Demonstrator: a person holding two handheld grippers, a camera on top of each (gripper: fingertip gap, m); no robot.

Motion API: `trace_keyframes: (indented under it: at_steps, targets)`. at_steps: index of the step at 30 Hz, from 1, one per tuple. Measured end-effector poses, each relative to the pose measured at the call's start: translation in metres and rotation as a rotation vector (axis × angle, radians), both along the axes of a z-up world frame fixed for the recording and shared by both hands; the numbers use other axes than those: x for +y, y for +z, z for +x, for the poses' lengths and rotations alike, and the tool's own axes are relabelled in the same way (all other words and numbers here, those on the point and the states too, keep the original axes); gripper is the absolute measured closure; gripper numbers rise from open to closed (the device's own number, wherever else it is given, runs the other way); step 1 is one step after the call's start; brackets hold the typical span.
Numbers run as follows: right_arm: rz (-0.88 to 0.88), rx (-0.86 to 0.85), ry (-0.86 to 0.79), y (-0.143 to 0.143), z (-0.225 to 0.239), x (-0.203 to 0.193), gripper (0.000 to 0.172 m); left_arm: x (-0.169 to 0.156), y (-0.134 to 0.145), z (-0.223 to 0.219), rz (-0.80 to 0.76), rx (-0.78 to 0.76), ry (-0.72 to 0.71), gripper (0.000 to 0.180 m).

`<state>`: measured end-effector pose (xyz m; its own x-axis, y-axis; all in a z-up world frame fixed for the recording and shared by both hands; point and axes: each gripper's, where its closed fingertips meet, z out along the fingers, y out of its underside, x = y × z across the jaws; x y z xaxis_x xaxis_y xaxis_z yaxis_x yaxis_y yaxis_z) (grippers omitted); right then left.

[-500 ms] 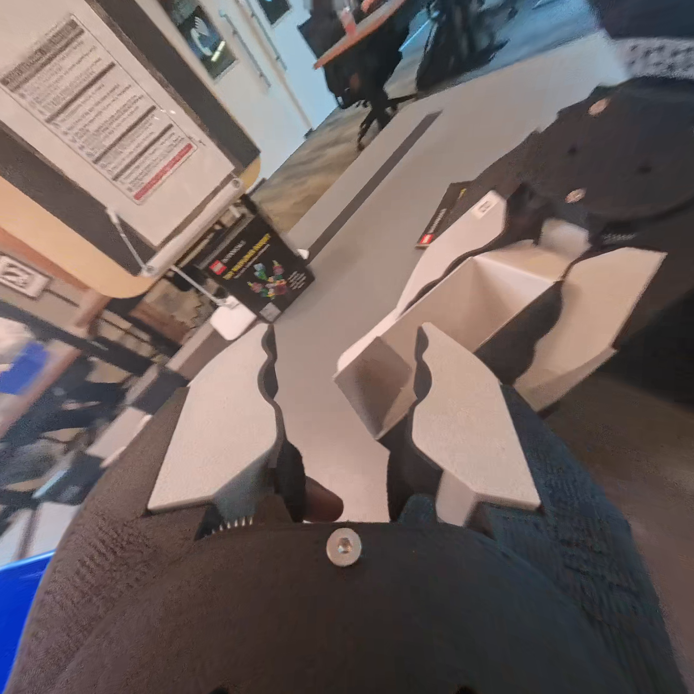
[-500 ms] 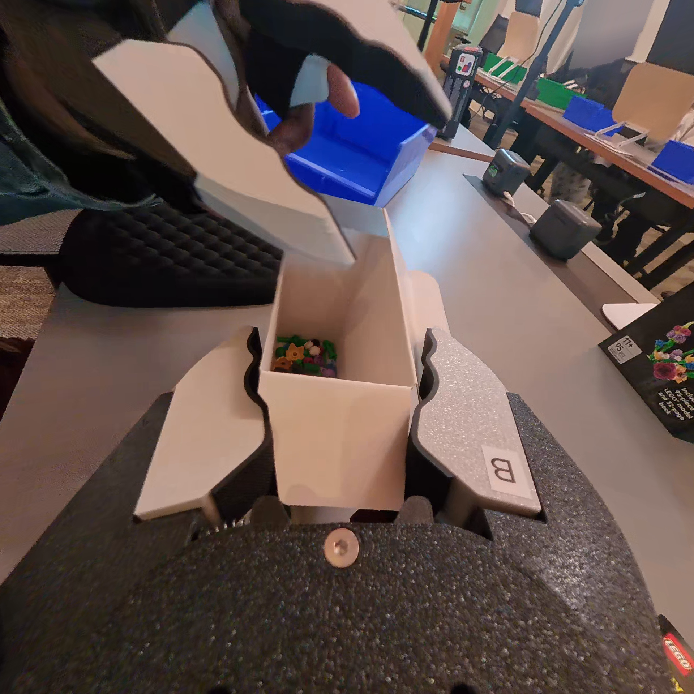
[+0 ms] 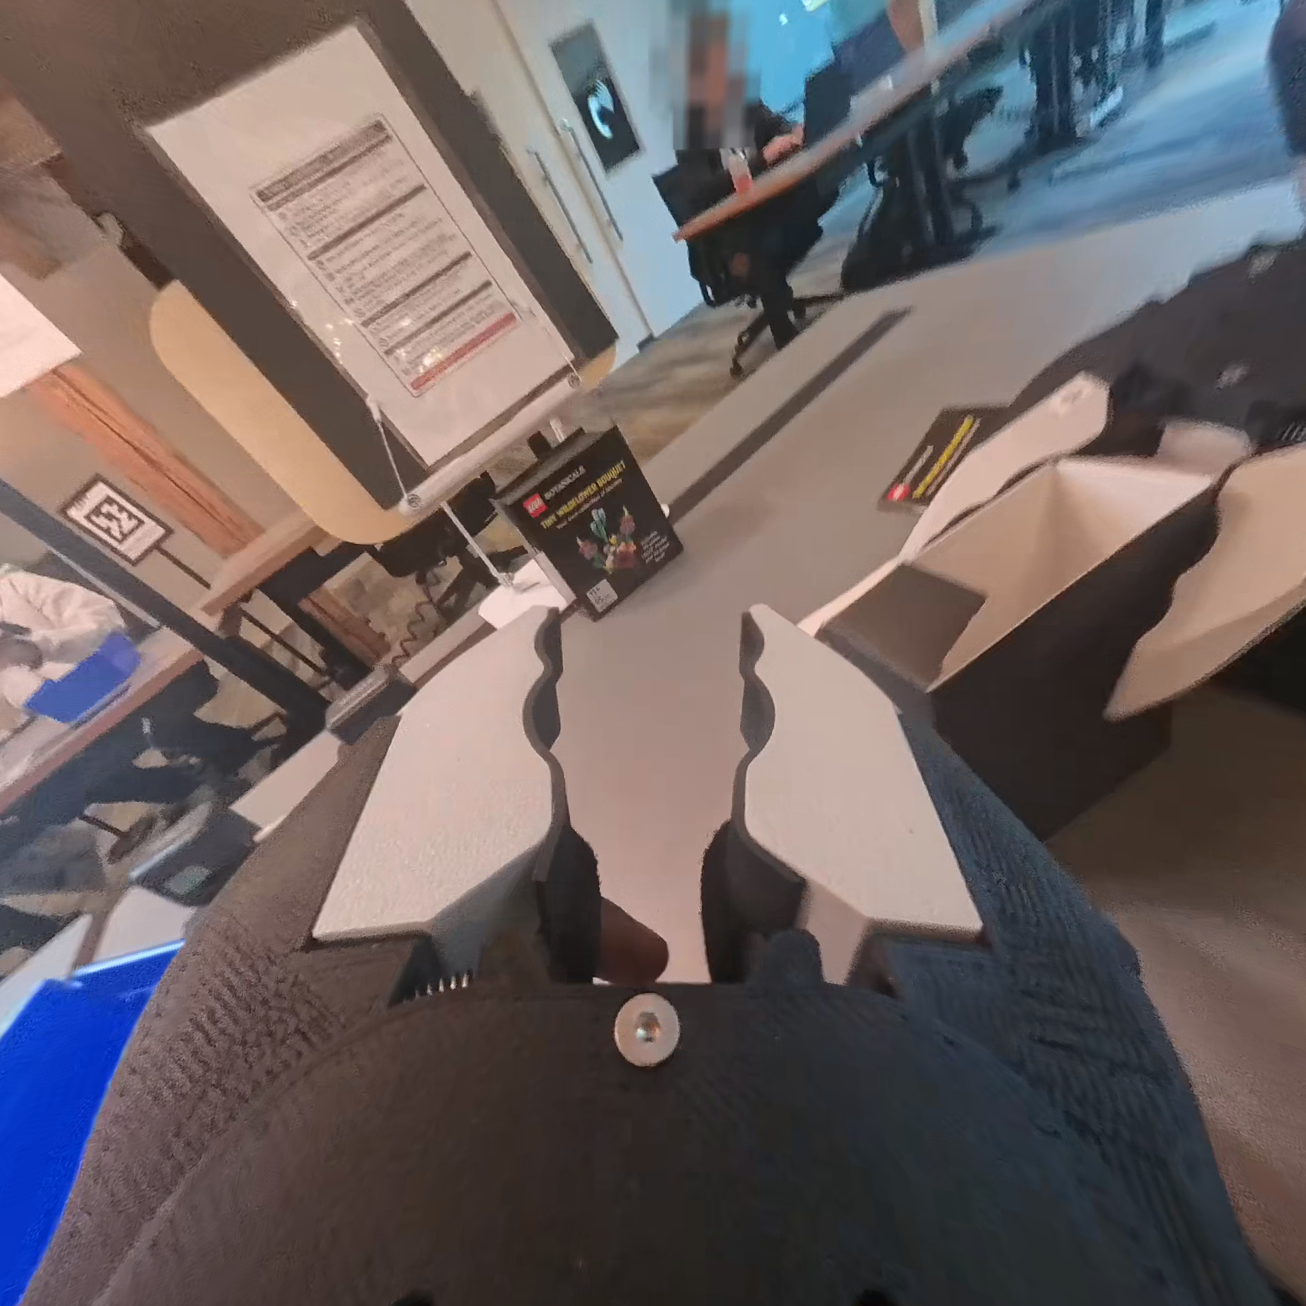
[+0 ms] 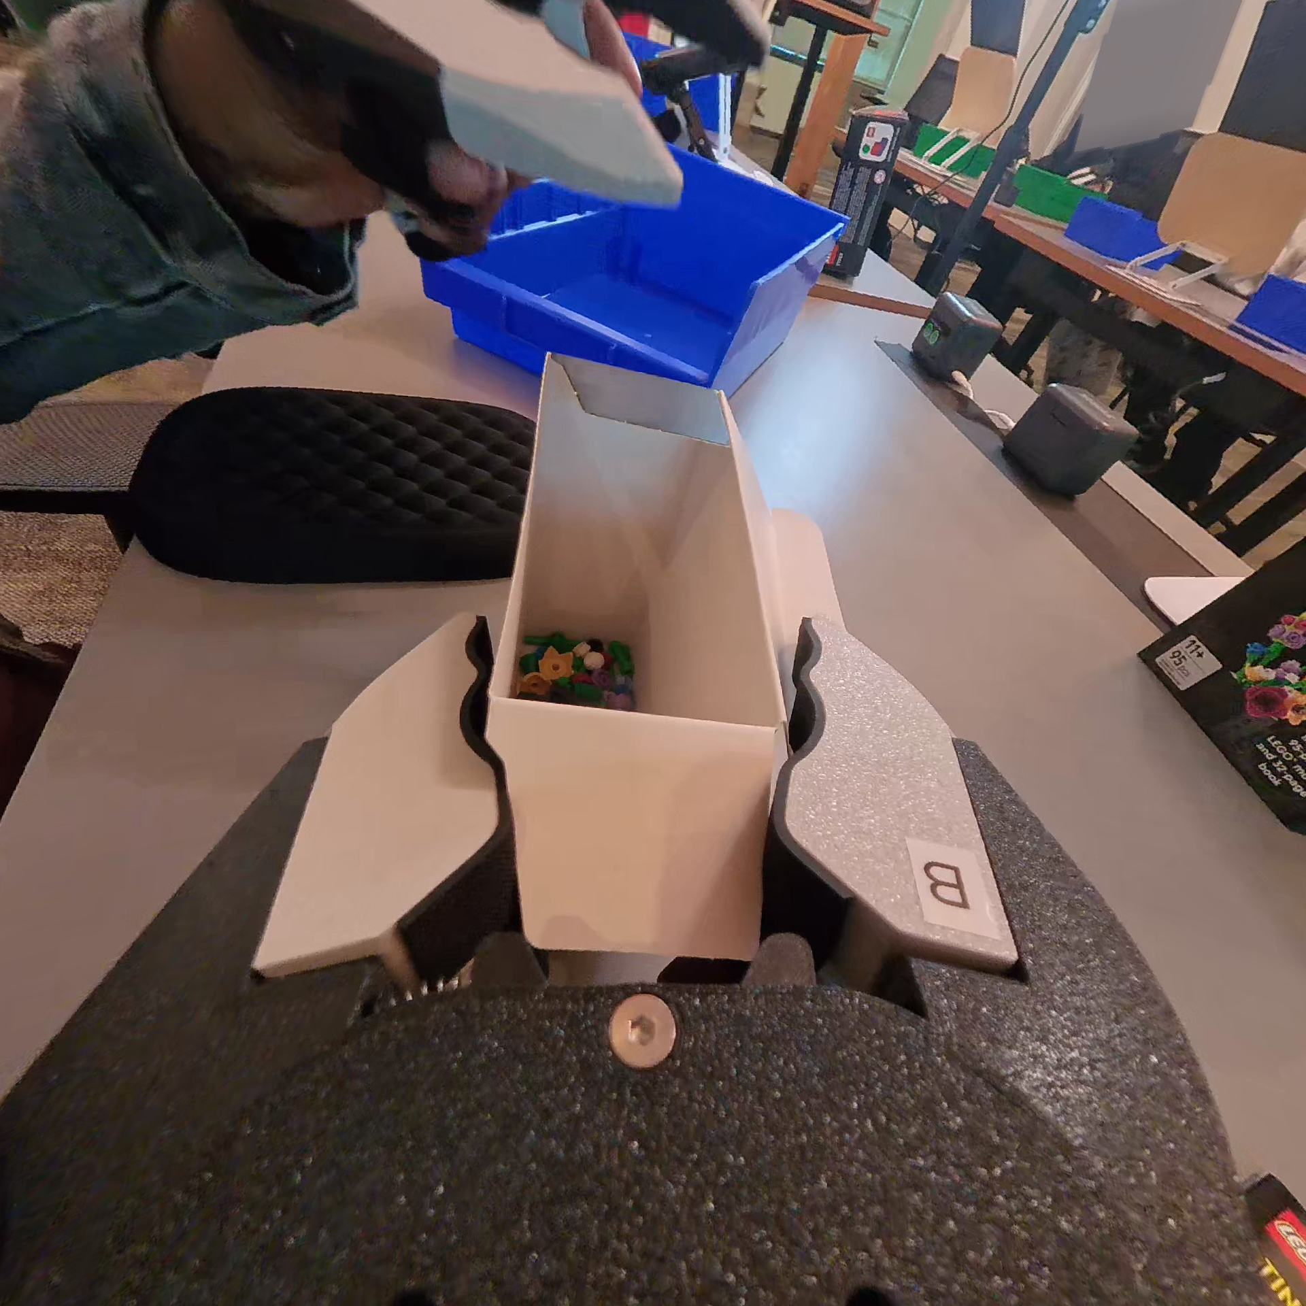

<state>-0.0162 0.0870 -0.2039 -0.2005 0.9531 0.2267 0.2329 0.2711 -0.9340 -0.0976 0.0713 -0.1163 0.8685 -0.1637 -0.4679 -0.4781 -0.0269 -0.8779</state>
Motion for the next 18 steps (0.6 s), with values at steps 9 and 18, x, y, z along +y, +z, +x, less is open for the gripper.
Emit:
trace_keyframes:
  at_steps: [9, 18]
  targets:
    - [0.013, 0.002, -0.010, 0.000, -0.001, 0.000, 0.089, 0.029, -0.034, 0.073, -0.401, -0.050, -0.047, 0.093]
    - [0.024, 0.002, -0.011, 0.000, 0.000, 0.000, 0.089, 0.033, -0.025, 0.047, -0.452, 0.124, 0.025, 0.108]
